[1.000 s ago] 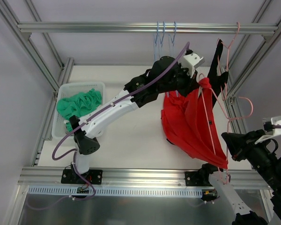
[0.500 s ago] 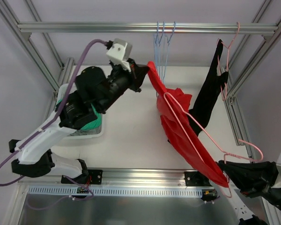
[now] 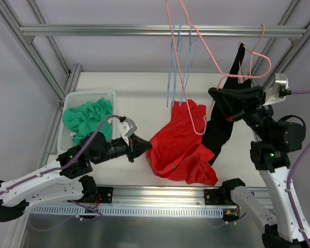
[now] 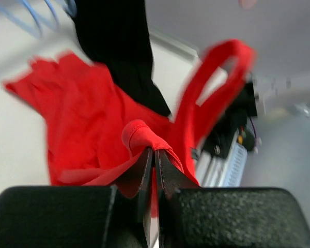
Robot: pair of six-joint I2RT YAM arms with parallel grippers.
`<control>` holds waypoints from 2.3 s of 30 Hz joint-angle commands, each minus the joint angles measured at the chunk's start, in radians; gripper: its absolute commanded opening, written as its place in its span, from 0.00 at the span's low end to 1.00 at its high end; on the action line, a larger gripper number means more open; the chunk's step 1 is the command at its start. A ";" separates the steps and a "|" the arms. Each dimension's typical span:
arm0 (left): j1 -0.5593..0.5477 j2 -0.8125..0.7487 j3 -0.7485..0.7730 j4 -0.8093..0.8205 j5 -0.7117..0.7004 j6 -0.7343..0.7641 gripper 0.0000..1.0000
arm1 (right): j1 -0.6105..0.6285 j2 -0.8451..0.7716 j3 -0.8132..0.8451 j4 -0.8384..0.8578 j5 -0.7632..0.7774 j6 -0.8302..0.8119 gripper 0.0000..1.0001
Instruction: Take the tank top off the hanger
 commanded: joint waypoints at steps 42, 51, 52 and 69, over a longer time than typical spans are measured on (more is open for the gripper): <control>-0.057 0.358 -0.082 -0.037 -0.247 -0.233 0.99 | -0.015 0.975 1.145 -1.199 0.734 -0.638 0.00; -0.057 0.722 0.163 -0.026 -0.258 -0.211 0.99 | -0.041 0.841 0.884 -1.188 0.579 -0.596 0.61; -0.058 0.759 0.207 -0.025 -0.247 -0.213 0.99 | -0.043 0.811 0.861 -1.187 0.578 -0.590 0.85; -0.060 1.351 0.423 -0.049 -0.318 -0.372 0.22 | -0.057 -0.189 0.279 -1.174 0.513 -0.598 0.99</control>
